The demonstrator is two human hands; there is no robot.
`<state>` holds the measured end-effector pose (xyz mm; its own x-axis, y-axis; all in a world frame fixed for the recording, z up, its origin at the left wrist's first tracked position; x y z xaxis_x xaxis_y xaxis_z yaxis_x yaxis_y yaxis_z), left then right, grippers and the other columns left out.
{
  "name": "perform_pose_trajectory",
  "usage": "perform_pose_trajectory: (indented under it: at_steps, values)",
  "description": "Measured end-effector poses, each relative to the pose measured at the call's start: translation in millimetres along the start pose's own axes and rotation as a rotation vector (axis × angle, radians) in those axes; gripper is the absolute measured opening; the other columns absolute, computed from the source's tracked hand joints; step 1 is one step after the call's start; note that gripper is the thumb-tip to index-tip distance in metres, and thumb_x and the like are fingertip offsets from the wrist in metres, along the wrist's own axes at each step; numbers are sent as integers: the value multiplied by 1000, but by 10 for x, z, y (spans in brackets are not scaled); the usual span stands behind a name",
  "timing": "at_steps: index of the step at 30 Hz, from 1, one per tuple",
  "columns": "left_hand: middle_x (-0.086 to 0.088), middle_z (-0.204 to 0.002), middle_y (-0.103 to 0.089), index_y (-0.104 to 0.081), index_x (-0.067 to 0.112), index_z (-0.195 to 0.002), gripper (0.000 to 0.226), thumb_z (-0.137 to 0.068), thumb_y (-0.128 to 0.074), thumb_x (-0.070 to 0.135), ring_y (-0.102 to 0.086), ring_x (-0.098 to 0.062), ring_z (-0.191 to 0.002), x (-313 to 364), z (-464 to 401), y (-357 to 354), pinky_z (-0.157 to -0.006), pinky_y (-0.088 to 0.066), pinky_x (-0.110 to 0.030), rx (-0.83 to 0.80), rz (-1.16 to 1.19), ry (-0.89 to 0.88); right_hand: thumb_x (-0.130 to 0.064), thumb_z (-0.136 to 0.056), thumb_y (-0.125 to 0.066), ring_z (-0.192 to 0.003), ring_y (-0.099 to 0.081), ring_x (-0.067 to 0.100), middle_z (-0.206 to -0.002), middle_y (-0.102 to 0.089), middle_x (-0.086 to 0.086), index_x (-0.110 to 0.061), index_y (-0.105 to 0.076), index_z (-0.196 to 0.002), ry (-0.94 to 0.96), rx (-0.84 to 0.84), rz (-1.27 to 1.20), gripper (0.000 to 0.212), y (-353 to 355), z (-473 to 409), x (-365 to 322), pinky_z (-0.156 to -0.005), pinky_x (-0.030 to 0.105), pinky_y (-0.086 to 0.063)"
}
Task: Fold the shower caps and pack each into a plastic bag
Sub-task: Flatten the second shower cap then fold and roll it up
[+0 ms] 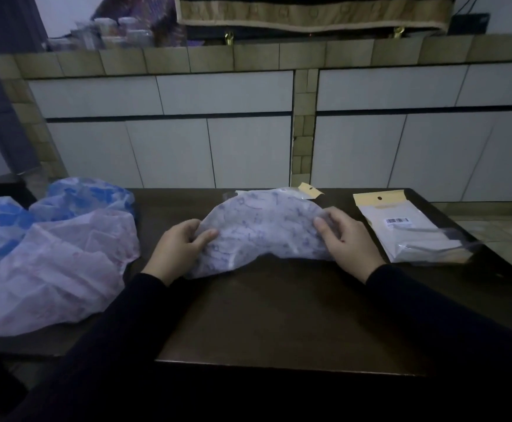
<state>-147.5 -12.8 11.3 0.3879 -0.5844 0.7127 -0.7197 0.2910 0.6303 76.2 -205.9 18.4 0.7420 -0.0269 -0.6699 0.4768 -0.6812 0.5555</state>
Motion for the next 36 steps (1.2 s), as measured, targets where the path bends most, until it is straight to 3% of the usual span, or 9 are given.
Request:
perform_pose_trajectory:
  at_steps: [3, 7, 11, 14, 17, 19, 22, 27, 36]
  values:
    - [1, -79, -63, -60, 18, -82, 26, -88, -64, 43, -58, -15, -73, -66, -83, -38, -63, -40, -27, -75, -246, 78, -37, -99, -45, -84, -59, 7, -89, -62, -10, -22, -57, -99, -209, -73, 149, 20, -89, -133, 117, -72, 26, -47]
    - [4, -94, -65, -63, 24, -100, 30, -85, -63, 50, -59, -13, -83, -91, -116, -96, -73, -44, -27, -130, -476, 151, -35, -99, -42, -80, -60, 14, -90, -63, -1, -19, -60, -106, -393, -249, 442, 26, -260, -167, 260, -70, 27, -49]
    - [-8, -117, -59, -59, 19, -121, 41, -85, -63, 37, -56, -30, -104, 153, -49, -61, -79, -43, -38, 146, -702, -90, -39, -98, -43, -91, -60, 15, -107, -61, 1, -23, -51, -124, -358, -179, 618, 32, -239, -225, 81, -75, 28, -52]
    - [-7, -122, -60, -63, 16, -120, 41, -86, -55, 38, -57, -32, -105, 439, 18, -223, -79, -45, -41, 216, -648, -370, -41, -96, -44, -112, -51, 18, -127, -51, 2, -26, -42, -136, -100, -39, 696, 43, -261, -274, -232, -90, 35, -47]
    - [3, -147, -45, -48, 23, -139, 51, -96, -36, 46, -43, -21, -132, 616, 6, -532, -100, -38, -43, -27, -625, -469, -41, -99, -36, -128, -40, 15, -139, -45, -3, -29, -40, -141, 143, -177, 646, 44, -534, -226, -532, -106, 44, -30]
    - [5, -159, -20, -24, 24, -151, 55, -101, -27, 47, -19, -17, -146, 486, -54, -747, -114, -22, -42, -260, -675, -362, -40, -102, -29, -141, -26, 17, -152, -33, -3, -28, -30, -148, 127, -363, 670, 47, -770, -166, -503, -114, 53, -19]
    - [1, -162, -2, -6, 19, -154, 65, -100, -20, 54, -4, -18, -148, 263, -116, -900, -118, -11, -42, -449, -688, -188, -44, -103, -18, -148, -5, 21, -161, -8, 0, -30, -14, -152, 14, -573, 766, 51, -968, -141, -221, -116, 58, -6]
    - [2, -162, 1, -2, 22, -154, 72, -97, -19, 61, -2, -17, -149, 196, -159, -903, -118, -5, -40, -535, -689, -120, -53, -101, -15, -148, 1, 19, -162, 1, -3, -36, -3, -152, -100, -670, 719, 56, -986, -214, -10, -117, 52, -1]
    - [6, -162, 1, -2, 28, -153, 74, -93, -22, 67, -2, -14, -148, 114, -119, -793, -118, -2, -38, -551, -657, -85, -46, -103, -18, -148, 1, 15, -162, 2, -6, -31, -2, -153, -107, -690, 673, 54, -851, -165, 82, -118, 46, -3]
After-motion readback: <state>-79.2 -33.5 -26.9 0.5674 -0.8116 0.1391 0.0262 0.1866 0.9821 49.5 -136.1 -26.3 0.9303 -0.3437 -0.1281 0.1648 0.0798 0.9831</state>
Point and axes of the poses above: each hand's wrist, its own z-axis away from the middle knuckle, its own y-axis out of the back of the hand, x = y × z, the point moved 6 cm from there along -z, towards the middle knuckle
